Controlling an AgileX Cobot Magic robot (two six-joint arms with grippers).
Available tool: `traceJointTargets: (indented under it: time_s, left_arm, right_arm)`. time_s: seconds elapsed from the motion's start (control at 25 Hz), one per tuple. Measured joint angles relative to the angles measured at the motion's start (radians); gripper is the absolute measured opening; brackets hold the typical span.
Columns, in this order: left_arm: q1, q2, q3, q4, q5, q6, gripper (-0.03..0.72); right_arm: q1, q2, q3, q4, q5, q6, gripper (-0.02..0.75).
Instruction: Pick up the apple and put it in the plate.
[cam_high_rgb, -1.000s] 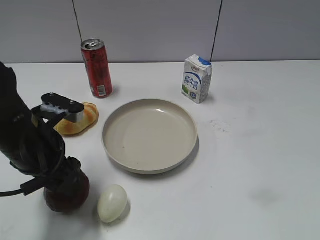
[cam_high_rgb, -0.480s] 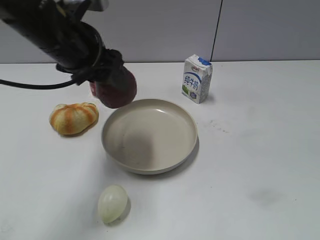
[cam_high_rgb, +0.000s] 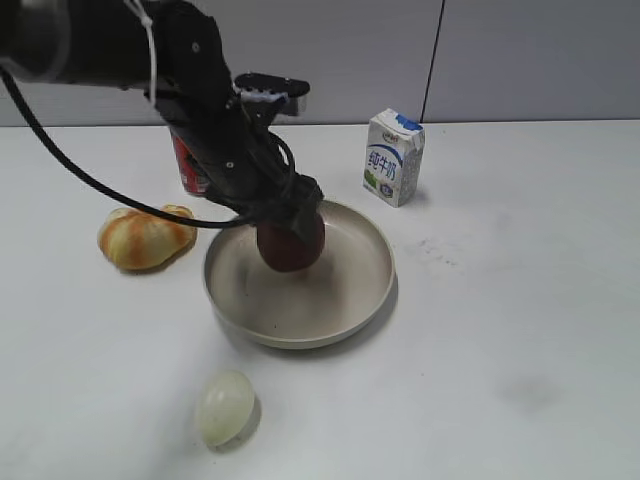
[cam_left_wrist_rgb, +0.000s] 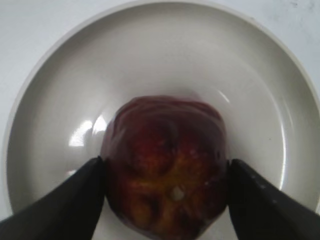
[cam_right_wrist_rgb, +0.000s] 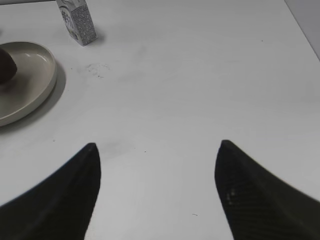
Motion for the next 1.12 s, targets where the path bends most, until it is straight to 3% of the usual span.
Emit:
traceJointTargets:
  time_s: [0.2, 0.52, 0.72, 0.92, 1.12]
  left_arm:
    - [0.000, 0.009, -0.001, 0.003, -0.001, 0.000, 0.666]
    - [0.003, -0.101, -0.135, 0.058, 0.175, -0.001, 0.680]
    - [0.038, -0.292, -0.171, 0.182, 0.281, -0.064, 0.679]
    - [0.179, -0.457, -0.109, 0.222, 0.401, -0.091, 0.674]
    - [0.349, -0.658, 0.158, 0.225, 0.405, -0.094, 0.657]
  right_arm:
    - [0.000, 0.000, 0.000, 0.000, 0.000, 0.000, 0.571]
    - [0.000, 0.000, 0.000, 0.000, 0.000, 0.000, 0.571]
    - [0.000, 0.000, 0.000, 0.000, 0.000, 0.000, 0.571]
    - [0.000, 0.000, 0.000, 0.000, 0.000, 0.000, 0.571]
    - [0.000, 0.000, 0.000, 0.000, 0.000, 0.000, 0.571]
